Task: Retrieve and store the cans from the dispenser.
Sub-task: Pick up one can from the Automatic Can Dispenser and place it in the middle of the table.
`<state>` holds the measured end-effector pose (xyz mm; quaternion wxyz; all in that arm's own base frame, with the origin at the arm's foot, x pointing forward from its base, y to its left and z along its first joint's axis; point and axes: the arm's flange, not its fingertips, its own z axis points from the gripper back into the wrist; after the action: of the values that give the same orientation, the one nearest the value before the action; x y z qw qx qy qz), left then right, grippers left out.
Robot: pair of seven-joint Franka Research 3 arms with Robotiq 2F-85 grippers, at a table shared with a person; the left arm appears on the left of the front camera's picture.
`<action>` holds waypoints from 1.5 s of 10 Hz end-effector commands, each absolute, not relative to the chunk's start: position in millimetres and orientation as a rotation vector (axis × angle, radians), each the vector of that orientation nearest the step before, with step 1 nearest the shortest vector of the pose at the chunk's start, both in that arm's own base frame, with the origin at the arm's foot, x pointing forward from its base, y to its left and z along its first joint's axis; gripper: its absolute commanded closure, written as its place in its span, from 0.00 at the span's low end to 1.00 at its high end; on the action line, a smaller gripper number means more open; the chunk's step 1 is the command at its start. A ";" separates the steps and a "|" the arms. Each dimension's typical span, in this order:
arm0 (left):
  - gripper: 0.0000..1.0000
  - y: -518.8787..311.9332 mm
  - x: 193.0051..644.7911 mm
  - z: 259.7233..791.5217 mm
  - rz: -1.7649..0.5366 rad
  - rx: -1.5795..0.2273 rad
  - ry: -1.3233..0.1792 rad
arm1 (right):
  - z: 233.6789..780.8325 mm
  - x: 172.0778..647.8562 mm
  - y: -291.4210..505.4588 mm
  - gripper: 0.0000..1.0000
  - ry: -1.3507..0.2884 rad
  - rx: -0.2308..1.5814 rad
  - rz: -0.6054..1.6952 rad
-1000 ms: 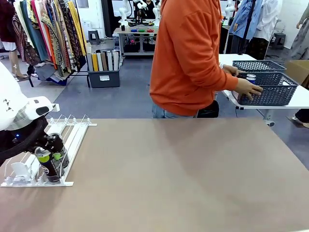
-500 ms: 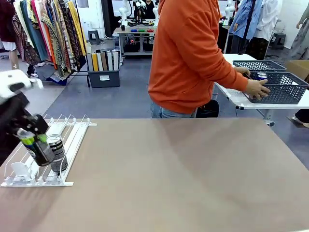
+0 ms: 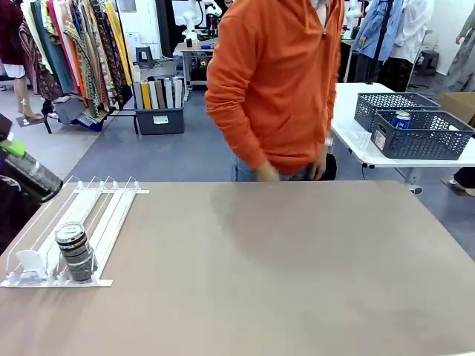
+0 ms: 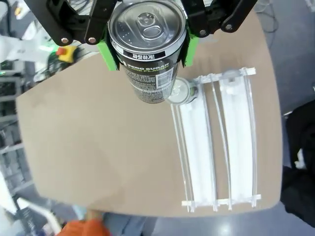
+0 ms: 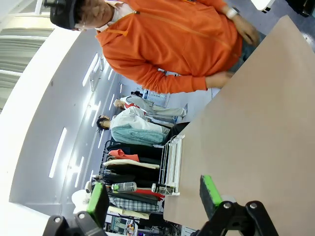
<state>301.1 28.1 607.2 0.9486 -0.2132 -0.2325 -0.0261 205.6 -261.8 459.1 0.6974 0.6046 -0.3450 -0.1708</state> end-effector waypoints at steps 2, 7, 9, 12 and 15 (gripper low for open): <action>1.00 28.1 301.1 607.2 -0.053 -0.434 -0.473 | 461.7 208.7 -262.2 0.00 -0.804 1.353 -0.363; 1.00 24.6 304.3 602.8 -0.051 -0.446 -0.461 | 461.7 208.7 -262.2 0.00 -0.804 1.353 -0.363; 1.00 -32.6 337.9 603.7 -0.088 -0.483 -0.477 | 461.7 208.7 -262.2 0.00 -0.804 1.353 -0.363; 1.00 -192.5 397.4 590.5 -0.303 -0.463 -0.379 | 461.7 208.7 -262.2 0.00 -0.804 1.353 -0.363; 1.00 -362.2 415.7 543.0 -0.557 -0.298 -0.252 | 461.7 208.7 -262.2 0.00 -0.804 1.353 -0.363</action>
<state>386.7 -341.9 532.9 0.9410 -0.1916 -0.1262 -0.2488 205.6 -261.7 459.3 0.6975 0.6044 -0.3452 -0.1705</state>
